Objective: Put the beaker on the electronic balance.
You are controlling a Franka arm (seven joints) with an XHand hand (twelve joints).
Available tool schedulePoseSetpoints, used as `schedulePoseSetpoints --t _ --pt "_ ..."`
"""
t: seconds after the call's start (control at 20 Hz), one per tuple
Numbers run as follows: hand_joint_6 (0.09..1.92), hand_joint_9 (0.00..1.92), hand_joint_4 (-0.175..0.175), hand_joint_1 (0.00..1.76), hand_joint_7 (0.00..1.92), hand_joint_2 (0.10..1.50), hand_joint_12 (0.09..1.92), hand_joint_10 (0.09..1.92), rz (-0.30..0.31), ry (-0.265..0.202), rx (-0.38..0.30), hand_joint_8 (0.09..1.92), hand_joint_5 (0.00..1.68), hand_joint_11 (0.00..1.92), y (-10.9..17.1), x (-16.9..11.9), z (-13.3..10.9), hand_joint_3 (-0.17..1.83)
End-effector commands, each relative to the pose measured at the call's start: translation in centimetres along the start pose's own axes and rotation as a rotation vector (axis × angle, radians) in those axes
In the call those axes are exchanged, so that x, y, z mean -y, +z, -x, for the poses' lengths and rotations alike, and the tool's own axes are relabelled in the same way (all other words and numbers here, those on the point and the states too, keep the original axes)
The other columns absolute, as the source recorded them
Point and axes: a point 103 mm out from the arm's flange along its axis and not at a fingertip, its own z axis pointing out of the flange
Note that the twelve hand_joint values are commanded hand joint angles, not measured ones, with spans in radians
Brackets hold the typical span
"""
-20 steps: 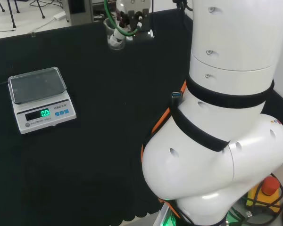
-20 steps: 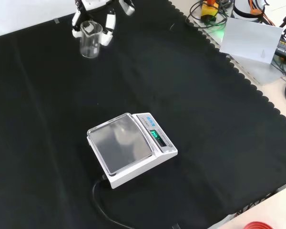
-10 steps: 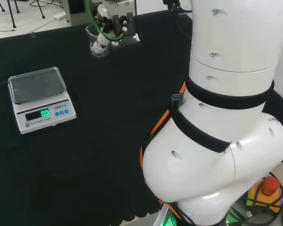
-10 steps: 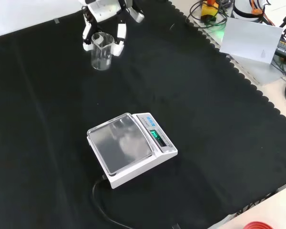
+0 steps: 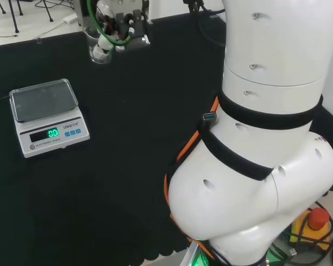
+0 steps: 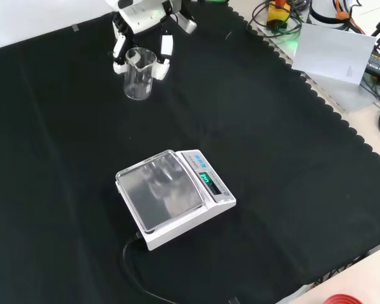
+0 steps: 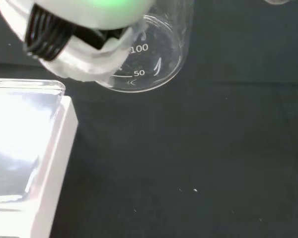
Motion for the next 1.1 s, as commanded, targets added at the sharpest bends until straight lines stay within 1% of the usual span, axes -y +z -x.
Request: schedulePoseSetpoints --t 0.05,0.3,0.5,0.75,0.85,0.95,1.0,1.05,1.1 --pt "0.48 1.55 0.077 1.16 1.35 0.71 0.75 0.25 -0.002 -0.061 0.016 0.72 1.34 1.45 -0.4 -1.0 -4.3 0.50" --pt "0.47 1.55 0.075 1.16 1.36 0.70 0.75 0.24 -0.022 -0.114 0.025 0.72 1.35 1.45 0.6 -2.0 -7.8 0.51" --pt "0.47 1.55 0.075 1.16 1.36 0.70 0.75 0.24 -0.036 -0.145 0.028 0.72 1.35 1.45 1.3 -2.4 -9.8 0.51" --pt "0.47 1.55 0.076 1.16 1.36 0.70 0.74 0.24 -0.041 -0.169 0.036 0.72 1.35 1.45 1.6 -2.8 -11.9 0.52" --pt "0.47 1.55 0.077 1.16 1.36 0.70 0.74 0.24 -0.045 -0.179 0.040 0.72 1.35 1.45 1.7 -3.2 -13.1 0.52" --pt "0.47 1.55 0.078 1.16 1.36 0.70 0.74 0.24 -0.046 -0.185 0.042 0.72 1.35 1.45 1.8 -3.4 -13.9 0.52" --pt "0.47 1.55 0.078 1.16 1.36 0.70 0.74 0.24 -0.047 -0.195 0.030 0.72 1.35 1.45 1.7 -2.9 -12.7 0.52" --pt "0.47 1.55 0.078 1.16 1.36 0.70 0.74 0.24 -0.047 -0.201 0.029 0.72 1.35 1.45 1.7 -2.7 -12.4 0.52" --pt "0.47 1.55 0.079 1.16 1.37 0.70 0.74 0.24 -0.152 0.013 0.296 0.72 1.35 1.45 2.2 -2.8 -12.0 0.52"
